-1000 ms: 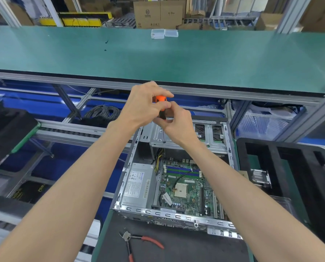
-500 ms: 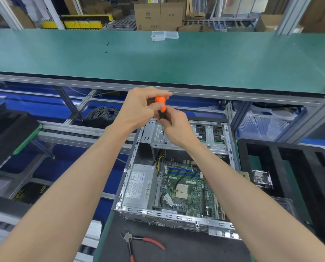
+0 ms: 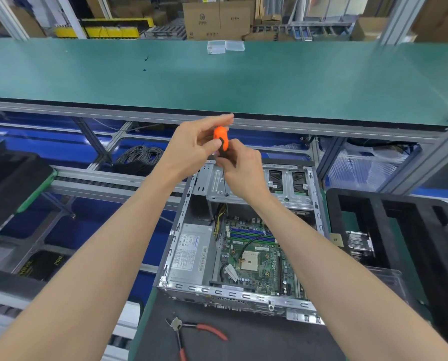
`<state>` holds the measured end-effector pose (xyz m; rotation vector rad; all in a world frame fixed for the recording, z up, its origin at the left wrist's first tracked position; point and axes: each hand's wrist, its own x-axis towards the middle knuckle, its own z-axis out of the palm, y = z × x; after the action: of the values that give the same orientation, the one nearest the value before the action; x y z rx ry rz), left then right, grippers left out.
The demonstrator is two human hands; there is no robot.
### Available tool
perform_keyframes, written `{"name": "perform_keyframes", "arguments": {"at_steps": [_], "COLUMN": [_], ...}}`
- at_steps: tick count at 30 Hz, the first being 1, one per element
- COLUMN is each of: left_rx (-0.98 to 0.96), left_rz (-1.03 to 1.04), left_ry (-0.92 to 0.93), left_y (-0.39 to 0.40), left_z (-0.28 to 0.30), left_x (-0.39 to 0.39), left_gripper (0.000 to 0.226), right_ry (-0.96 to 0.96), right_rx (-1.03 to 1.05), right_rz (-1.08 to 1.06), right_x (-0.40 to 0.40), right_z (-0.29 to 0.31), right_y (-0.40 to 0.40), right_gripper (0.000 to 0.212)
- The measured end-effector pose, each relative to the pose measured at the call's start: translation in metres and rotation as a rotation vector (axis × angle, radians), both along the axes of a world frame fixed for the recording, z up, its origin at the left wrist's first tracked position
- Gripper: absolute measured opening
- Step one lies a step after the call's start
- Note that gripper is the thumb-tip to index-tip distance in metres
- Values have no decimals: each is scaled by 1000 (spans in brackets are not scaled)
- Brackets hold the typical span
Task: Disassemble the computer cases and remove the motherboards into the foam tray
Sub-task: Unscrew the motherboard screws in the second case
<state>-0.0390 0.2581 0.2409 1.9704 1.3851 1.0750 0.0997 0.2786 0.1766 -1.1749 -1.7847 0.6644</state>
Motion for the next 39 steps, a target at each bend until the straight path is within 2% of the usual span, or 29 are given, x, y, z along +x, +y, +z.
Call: {"name": "perform_keyframes", "arguments": {"at_steps": [4,7,10,12,17,19,22,24,27,29,32,34,37,39], "left_rx": [57,62,123,164,124,88,20,17,71,117,153,147,141,115], "left_rz": [32,91,180,244,293,158,-9,8,49,96,190,259,344,250], "left_ry": [116,86,73,61,38,11,0,51,87,89,53,36,97,70], "left_y": [6,7,7,7,6,4,5,8,10,9,11,13,14,13], "left_z": [0,-1,-3,-4,-5,-4,1,2,2,0,-4,-7,-9,-8], "left_x": [-1,0,5,9,15,15,8,6,9,11,14,18,20,18], "left_gripper": [39,27,18,19,32,27,45,44,30,22,19,28,43,35], "right_ry": [-61,-74,-51,-41,-81,-107,-66,-79,-103,-105,-105,-126,-208,-206], "right_rx": [-47,-41,-27,-16,-53,-62,-61,-99,-118,-76,-23,-1,-45,-81], "right_rz": [80,105,16,-51,-56,-24,19,70,137,120,9,-46,-9,42], "right_x": [4,5,2,1,0,0,5,11,16,15,10,9,8,8], "right_z": [1,1,0,0,0,0,0,2,4,4,2,0,-3,-3], "right_y": [3,3,0,0,4,4,4,4,5,4,2,3,6,7], "right_gripper": [10,10,32,39,25,14,13,18,22,21,32,29,17,9]}}
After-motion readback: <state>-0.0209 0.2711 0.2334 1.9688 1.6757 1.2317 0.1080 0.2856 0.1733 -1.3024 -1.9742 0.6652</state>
